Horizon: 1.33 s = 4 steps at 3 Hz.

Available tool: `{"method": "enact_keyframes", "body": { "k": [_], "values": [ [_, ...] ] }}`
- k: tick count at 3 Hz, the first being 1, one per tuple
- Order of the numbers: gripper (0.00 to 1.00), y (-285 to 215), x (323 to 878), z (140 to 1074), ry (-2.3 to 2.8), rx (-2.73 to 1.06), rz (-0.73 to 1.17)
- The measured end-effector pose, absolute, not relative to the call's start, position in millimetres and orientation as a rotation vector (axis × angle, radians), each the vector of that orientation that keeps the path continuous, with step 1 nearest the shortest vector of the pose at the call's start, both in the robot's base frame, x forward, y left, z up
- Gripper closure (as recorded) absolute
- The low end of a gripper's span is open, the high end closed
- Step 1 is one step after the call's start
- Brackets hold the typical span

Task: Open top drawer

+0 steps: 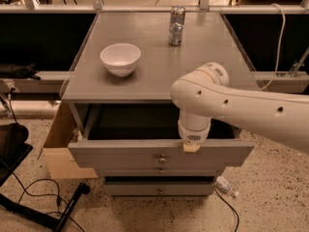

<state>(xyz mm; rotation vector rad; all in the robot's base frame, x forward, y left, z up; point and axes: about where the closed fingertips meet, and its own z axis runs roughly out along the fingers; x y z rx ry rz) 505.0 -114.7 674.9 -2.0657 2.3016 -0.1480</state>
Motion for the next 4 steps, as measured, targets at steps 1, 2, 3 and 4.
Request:
{"method": "enact_keyframes", "body": {
  "k": [1, 2, 3, 4],
  "values": [
    [1.0, -122.6, 493.8, 679.3, 2.318, -2.06, -0.135],
    [1.0, -122.7, 493.6, 679.7, 2.319, -2.06, -0.134],
    [1.0, -129.6, 482.7, 682.2, 2.334, -2.056, -0.114],
    [1.0, -130.5, 482.6, 682.8, 2.335, -2.055, -0.112]
  ]
}}
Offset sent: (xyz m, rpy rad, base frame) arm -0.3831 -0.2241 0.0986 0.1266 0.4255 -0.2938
